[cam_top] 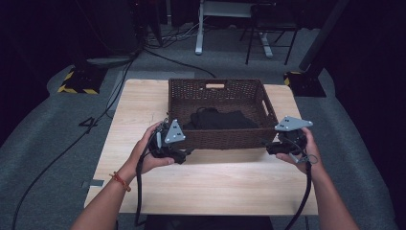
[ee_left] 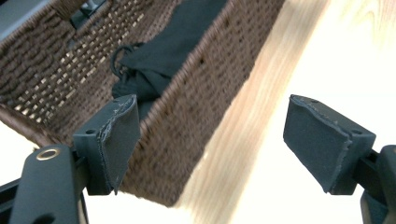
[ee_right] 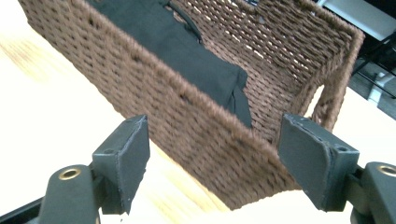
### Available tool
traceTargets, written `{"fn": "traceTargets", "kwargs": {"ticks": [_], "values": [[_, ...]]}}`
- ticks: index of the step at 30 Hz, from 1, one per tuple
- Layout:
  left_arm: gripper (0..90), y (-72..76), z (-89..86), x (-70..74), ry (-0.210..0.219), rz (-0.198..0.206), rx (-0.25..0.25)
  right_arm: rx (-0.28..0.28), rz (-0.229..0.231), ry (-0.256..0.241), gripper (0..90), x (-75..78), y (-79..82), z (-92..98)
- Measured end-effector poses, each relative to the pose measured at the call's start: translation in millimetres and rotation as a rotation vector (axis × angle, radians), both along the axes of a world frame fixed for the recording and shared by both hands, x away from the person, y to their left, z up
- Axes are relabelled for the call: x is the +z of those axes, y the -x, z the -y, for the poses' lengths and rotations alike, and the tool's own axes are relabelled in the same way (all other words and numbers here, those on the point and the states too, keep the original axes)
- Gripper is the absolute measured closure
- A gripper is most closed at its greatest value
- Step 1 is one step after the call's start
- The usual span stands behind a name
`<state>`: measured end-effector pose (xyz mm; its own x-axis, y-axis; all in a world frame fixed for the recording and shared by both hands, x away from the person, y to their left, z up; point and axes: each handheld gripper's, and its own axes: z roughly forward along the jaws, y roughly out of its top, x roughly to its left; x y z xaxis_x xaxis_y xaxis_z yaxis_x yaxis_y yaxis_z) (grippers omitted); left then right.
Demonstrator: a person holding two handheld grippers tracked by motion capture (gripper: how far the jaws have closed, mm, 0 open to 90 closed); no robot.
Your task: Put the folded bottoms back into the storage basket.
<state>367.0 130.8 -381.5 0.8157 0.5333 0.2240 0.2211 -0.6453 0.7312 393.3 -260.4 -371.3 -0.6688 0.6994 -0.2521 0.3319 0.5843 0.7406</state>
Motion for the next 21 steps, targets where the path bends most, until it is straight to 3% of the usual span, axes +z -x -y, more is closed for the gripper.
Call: {"fn": "traceTargets", "kwargs": {"ticks": [10,14,21], "values": [[18.7,10.8,-17.0,-26.6,-0.027,-0.029,0.031,-0.026,0.002,0.03,25.4,-23.9,20.5,15.2],[19.1,13.7,-24.9,-33.9,-0.046,-0.016,0.056,-0.028,-0.019,0.03,25.2,-36.4,25.6,21.5],[19.2,19.8,-37.4,-48.2,-0.071,-0.031,0.083,-0.037,-0.046,0.026,25.1,-59.8,35.8,32.0]]}}
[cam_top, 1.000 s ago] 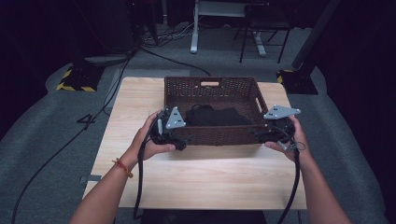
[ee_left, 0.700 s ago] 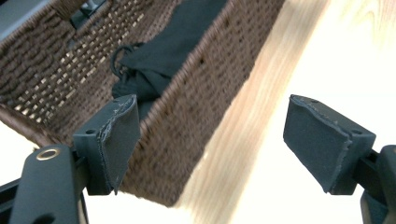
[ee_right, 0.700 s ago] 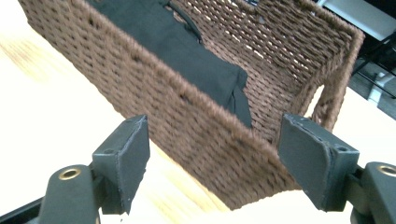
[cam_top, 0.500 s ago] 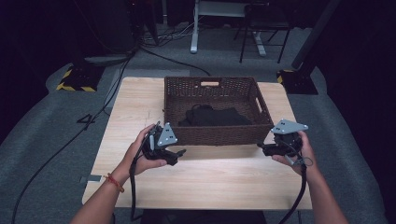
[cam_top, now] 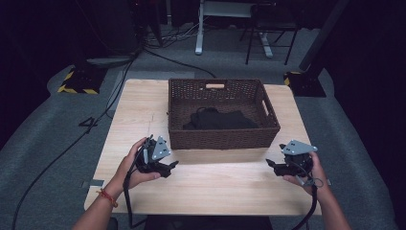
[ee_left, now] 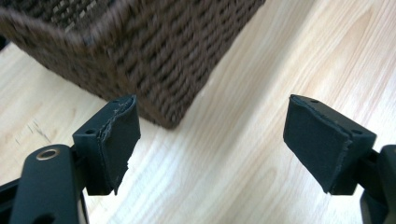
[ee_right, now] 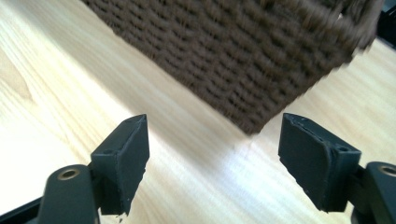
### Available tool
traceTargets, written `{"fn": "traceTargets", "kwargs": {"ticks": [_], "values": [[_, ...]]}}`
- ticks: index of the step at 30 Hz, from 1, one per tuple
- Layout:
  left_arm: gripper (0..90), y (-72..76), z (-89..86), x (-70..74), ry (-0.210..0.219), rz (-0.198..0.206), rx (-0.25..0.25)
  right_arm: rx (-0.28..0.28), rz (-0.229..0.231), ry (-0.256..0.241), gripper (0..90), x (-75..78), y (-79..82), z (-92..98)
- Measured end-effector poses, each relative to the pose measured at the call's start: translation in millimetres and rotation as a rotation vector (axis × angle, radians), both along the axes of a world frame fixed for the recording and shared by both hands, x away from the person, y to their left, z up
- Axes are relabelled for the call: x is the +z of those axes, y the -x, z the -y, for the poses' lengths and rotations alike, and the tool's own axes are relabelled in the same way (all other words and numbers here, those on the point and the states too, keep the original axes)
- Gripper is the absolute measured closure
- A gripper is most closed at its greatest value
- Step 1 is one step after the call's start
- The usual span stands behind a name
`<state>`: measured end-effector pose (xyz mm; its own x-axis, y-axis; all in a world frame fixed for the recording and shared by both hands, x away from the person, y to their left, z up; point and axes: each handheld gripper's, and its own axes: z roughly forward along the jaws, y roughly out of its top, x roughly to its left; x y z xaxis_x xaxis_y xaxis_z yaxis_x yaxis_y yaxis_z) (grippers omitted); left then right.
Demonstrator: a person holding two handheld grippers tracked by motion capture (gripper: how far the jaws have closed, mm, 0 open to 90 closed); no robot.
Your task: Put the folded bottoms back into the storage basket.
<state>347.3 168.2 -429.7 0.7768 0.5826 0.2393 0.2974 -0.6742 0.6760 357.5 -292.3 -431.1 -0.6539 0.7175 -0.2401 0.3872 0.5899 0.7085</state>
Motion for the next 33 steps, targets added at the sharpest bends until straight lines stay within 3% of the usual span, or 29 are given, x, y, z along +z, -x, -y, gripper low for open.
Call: {"fn": "traceTargets", "kwargs": {"ticks": [5,9,12,17,23,27,28,33], "values": [[19.0,6.2,-8.3,-15.6,-0.035,-0.01,0.008,-0.01,-0.016,-0.001,25.0,-14.8,7.6,7.8],[19.0,9.7,-16.8,-28.2,-0.03,-0.017,0.029,-0.031,-0.029,-0.01,24.9,-25.7,11.8,17.2],[19.0,11.5,-24.2,-38.4,-0.023,-0.045,0.052,-0.053,-0.049,-0.028,24.4,-34.7,14.5,25.8],[18.8,16.6,-40.6,-56.6,0.018,-0.105,0.093,-0.093,-0.082,-0.059,24.0,-49.7,18.6,41.2],[18.5,20.7,-57.6,-66.9,0.076,-0.169,0.126,-0.132,-0.114,-0.107,23.2,-66.3,22.6,56.0],[17.9,21.5,-63.1,-70.5,0.116,-0.19,0.139,-0.147,-0.128,-0.19,20.7,-72.4,25.2,66.1],[17.7,22.6,-68.1,-74.6,0.163,-0.2,0.143,-0.151,-0.133,-0.2,20.3,-73.1,26.1,68.7],[17.4,24.0,-69.1,-75.0,0.166,-0.198,0.145,-0.149,-0.132,-0.199,20.3,-73.3,27.7,71.1]]}}
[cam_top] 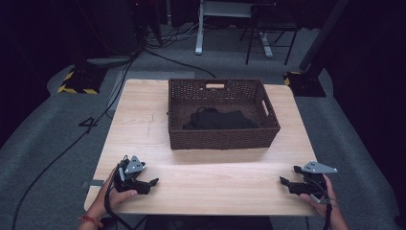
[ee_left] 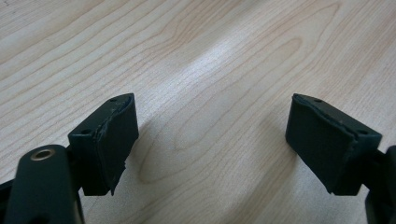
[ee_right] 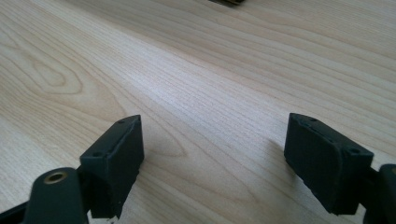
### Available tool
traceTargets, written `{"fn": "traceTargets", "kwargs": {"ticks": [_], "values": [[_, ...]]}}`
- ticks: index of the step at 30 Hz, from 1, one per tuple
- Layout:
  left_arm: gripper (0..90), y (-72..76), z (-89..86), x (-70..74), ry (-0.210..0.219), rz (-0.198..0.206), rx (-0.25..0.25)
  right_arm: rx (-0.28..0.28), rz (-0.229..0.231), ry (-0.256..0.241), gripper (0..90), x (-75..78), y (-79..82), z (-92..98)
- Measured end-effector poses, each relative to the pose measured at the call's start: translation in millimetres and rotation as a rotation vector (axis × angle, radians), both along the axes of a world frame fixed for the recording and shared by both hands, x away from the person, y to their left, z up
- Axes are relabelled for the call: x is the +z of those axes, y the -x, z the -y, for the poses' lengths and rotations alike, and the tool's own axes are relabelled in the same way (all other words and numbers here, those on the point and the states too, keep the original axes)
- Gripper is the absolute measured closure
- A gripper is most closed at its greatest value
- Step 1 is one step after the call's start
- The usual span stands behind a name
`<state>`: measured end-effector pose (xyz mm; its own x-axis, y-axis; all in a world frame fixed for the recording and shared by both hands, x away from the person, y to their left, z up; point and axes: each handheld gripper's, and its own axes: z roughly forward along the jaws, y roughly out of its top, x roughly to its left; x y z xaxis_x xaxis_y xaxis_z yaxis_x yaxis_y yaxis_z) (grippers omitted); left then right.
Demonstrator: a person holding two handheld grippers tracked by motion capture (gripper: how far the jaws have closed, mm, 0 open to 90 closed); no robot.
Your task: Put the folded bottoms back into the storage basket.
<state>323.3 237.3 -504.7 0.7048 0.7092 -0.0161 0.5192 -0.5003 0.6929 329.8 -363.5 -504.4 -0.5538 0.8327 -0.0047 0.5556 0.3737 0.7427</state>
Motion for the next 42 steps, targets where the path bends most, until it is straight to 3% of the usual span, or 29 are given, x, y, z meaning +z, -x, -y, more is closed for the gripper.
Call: {"fn": "traceTargets", "kwargs": {"ticks": [42], "values": [[15.3,-2.3,0.9,-0.3,-0.001,0.0,0.009,-0.007,-0.001,-0.002,20.1,0.0,-0.2,0.3]]}}
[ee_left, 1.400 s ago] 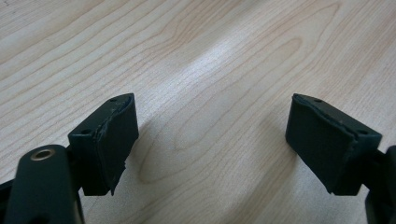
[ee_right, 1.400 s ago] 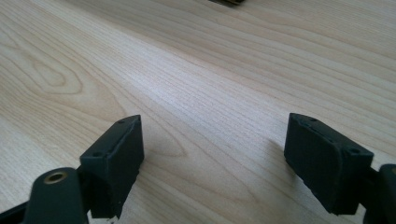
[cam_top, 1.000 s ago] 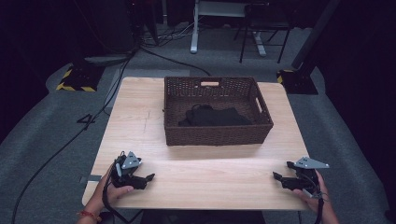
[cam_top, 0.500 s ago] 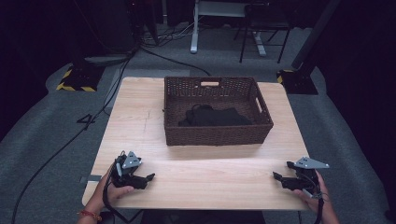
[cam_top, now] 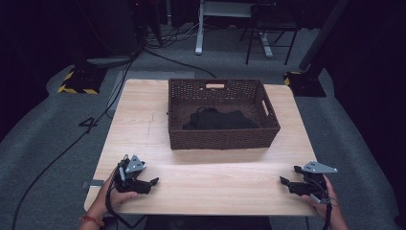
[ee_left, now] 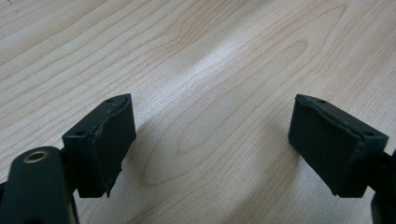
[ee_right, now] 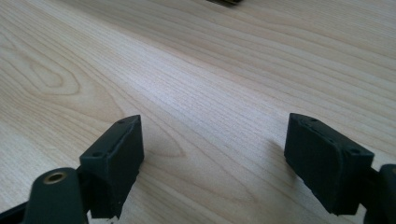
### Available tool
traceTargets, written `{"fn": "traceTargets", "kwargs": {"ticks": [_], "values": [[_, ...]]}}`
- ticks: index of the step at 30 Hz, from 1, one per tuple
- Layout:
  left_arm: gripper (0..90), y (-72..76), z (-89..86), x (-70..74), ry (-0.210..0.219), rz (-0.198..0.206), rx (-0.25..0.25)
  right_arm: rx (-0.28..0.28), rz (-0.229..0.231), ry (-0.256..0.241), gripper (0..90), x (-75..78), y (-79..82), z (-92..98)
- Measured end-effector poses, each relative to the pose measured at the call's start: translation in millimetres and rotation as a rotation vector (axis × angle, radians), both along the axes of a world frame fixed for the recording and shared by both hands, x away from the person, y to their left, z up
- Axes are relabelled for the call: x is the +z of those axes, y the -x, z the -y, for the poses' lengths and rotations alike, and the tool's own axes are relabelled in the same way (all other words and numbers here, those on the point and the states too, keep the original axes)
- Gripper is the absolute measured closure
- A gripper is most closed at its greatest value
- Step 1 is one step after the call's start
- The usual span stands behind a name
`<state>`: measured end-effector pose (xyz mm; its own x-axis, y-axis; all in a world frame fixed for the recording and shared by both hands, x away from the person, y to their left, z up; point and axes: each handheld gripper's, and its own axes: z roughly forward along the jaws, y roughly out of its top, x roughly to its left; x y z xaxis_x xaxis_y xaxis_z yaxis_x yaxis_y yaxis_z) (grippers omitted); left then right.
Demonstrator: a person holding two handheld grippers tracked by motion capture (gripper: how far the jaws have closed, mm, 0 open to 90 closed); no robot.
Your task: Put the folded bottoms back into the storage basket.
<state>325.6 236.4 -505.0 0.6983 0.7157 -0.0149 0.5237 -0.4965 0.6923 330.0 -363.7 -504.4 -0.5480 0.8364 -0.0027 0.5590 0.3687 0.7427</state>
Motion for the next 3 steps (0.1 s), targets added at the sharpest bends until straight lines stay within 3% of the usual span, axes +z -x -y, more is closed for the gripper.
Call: {"fn": "traceTargets", "kwargs": {"ticks": [3], "values": [[15.3,0.0,0.0,0.0,0.0,0.0,0.0,0.0,0.0,0.0,20.2,0.0,0.0,0.0]]}}
